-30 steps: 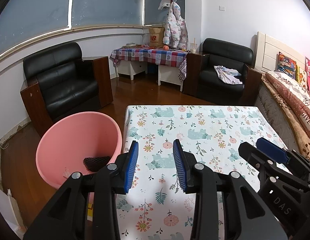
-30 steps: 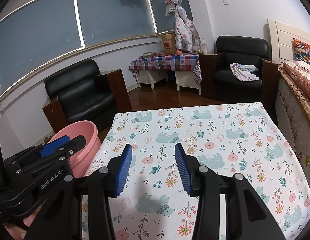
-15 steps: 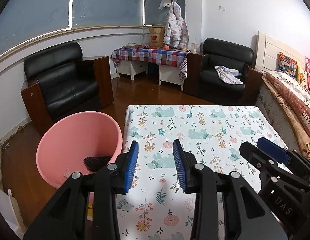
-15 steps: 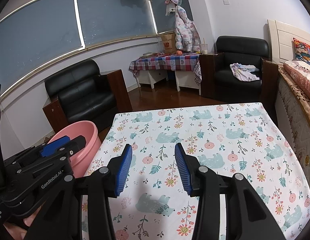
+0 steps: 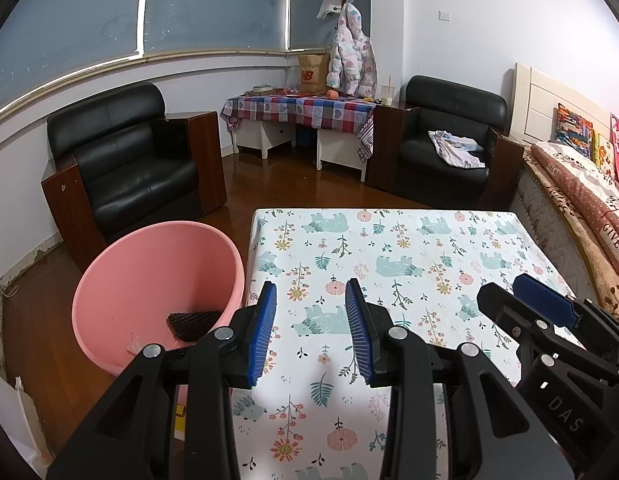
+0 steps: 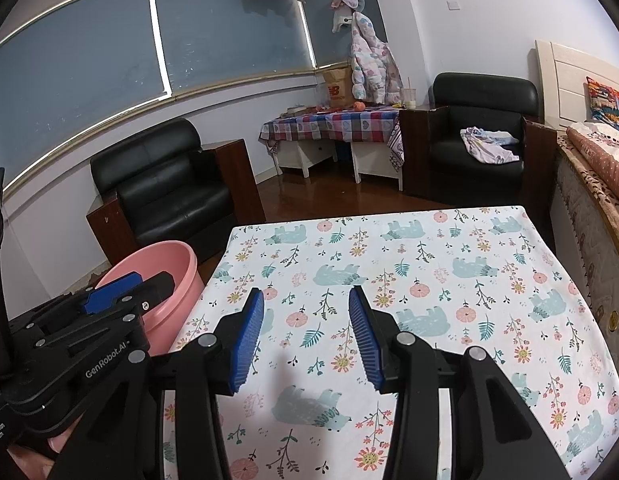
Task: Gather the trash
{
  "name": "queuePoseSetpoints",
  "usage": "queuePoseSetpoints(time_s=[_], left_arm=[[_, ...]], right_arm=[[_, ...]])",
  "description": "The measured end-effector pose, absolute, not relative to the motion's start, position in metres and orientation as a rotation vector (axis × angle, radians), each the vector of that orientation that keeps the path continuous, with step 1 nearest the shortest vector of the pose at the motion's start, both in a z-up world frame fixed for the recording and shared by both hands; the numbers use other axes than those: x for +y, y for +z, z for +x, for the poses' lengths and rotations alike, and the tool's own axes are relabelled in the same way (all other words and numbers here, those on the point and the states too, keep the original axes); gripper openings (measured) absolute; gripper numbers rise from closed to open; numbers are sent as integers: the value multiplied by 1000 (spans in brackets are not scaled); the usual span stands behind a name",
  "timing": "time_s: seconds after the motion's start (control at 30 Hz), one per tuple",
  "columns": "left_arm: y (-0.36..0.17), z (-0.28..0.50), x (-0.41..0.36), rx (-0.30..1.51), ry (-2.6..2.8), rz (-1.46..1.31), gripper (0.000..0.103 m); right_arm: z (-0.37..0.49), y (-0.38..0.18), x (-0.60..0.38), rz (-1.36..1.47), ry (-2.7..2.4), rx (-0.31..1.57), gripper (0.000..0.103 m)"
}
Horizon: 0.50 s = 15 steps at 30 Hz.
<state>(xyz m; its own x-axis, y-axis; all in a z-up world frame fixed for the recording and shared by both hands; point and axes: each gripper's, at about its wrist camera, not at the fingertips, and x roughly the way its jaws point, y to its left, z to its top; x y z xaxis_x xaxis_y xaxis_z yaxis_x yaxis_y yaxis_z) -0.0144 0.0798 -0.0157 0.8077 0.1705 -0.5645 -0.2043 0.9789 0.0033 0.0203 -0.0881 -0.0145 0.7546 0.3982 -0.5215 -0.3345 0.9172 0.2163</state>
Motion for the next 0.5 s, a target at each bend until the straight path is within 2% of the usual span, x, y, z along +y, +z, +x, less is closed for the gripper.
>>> queuePoseSetpoints(time_s=[0.5], left_arm=[[-16,-14,79,600,201,-59,36]], right_arm=[[20,-15,-88,111,400,594,44]])
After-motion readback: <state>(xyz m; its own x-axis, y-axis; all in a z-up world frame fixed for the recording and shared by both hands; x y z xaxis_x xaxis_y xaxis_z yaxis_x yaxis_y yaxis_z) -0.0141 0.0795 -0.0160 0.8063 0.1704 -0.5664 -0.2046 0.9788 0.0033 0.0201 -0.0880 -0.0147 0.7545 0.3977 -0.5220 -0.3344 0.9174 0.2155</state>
